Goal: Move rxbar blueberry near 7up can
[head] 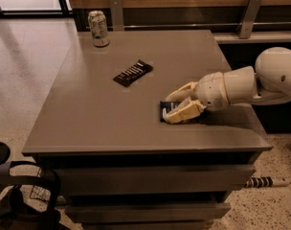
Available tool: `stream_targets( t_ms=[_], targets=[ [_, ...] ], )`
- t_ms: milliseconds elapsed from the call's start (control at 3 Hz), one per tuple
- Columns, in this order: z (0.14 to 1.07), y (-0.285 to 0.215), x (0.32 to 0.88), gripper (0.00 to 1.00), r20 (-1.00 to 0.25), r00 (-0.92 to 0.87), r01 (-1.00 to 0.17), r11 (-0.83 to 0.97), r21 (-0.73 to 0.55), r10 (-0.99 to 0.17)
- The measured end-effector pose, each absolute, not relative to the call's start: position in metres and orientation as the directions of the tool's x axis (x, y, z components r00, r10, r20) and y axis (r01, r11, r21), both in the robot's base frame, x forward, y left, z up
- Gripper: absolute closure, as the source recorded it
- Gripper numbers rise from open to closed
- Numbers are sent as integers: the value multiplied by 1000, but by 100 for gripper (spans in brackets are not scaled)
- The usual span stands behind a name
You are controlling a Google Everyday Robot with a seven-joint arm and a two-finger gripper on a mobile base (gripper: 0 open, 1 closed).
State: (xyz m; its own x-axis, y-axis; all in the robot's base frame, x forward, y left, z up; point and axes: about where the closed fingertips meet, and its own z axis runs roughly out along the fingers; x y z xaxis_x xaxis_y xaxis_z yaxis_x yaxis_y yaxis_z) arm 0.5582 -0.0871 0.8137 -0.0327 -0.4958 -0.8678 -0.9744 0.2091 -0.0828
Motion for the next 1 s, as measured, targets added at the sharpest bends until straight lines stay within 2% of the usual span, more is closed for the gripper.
stream_targets(
  t_ms=[1000],
  targets=[
    [814, -87, 558, 100, -868, -33, -974, 209, -83, -496]
  ],
)
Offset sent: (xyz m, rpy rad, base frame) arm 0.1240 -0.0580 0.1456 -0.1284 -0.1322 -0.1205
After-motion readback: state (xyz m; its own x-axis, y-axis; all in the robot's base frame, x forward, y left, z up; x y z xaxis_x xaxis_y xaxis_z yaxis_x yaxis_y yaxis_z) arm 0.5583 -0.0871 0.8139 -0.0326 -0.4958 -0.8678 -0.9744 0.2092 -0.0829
